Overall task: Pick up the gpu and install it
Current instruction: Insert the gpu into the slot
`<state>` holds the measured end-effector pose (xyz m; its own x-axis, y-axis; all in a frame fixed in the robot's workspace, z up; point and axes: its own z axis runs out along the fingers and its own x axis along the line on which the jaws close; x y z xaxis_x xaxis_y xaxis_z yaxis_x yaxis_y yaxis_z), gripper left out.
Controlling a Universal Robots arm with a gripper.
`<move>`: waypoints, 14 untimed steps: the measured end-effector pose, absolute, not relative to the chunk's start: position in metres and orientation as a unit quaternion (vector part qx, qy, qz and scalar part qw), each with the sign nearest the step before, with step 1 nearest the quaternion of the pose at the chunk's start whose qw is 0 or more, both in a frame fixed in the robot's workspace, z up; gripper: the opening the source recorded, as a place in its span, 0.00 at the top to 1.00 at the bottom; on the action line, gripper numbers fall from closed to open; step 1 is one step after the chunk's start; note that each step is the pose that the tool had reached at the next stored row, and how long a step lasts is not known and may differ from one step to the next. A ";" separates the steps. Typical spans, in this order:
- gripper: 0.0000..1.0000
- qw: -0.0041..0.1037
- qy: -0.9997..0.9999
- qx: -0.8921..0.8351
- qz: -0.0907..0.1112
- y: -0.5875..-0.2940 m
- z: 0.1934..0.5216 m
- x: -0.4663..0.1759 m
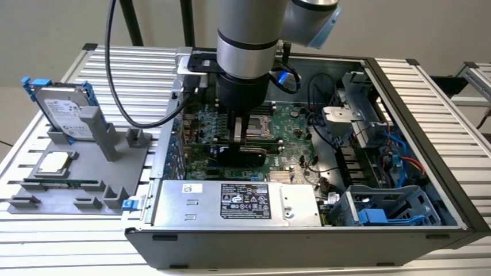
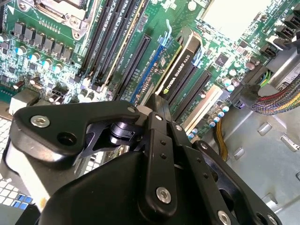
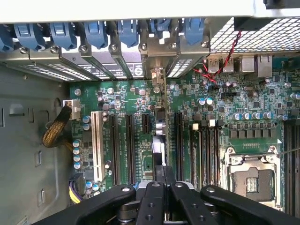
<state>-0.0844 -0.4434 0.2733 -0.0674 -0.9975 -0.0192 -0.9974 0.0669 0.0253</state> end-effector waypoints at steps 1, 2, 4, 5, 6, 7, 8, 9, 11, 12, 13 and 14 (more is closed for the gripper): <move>1.00 0.002 -0.730 0.683 -0.016 -0.443 0.273 -0.084; 1.00 0.002 -0.730 0.683 -0.016 -0.443 0.273 -0.084; 1.00 0.002 -0.730 0.683 -0.016 -0.443 0.273 -0.084; 1.00 0.002 -0.730 0.683 -0.016 -0.443 0.273 -0.084; 1.00 0.002 -0.730 0.683 -0.016 -0.443 0.273 -0.084; 1.00 0.002 -0.730 0.683 -0.016 -0.443 0.273 -0.084; 1.00 0.001 -0.730 0.683 -0.016 -0.443 0.273 -0.084; 1.00 0.001 -0.730 0.683 -0.016 -0.443 0.273 -0.084; 1.00 0.002 -0.730 0.683 -0.016 -0.443 0.274 -0.085; 1.00 0.002 -0.730 0.683 -0.016 -0.443 0.275 -0.085; 1.00 0.001 -0.730 0.683 -0.016 -0.443 0.276 -0.087; 1.00 0.001 -0.730 0.683 -0.016 -0.443 0.276 -0.089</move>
<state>-0.0890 -0.4433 0.2758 -0.0673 -0.9975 -0.0197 -0.9974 0.0668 0.0253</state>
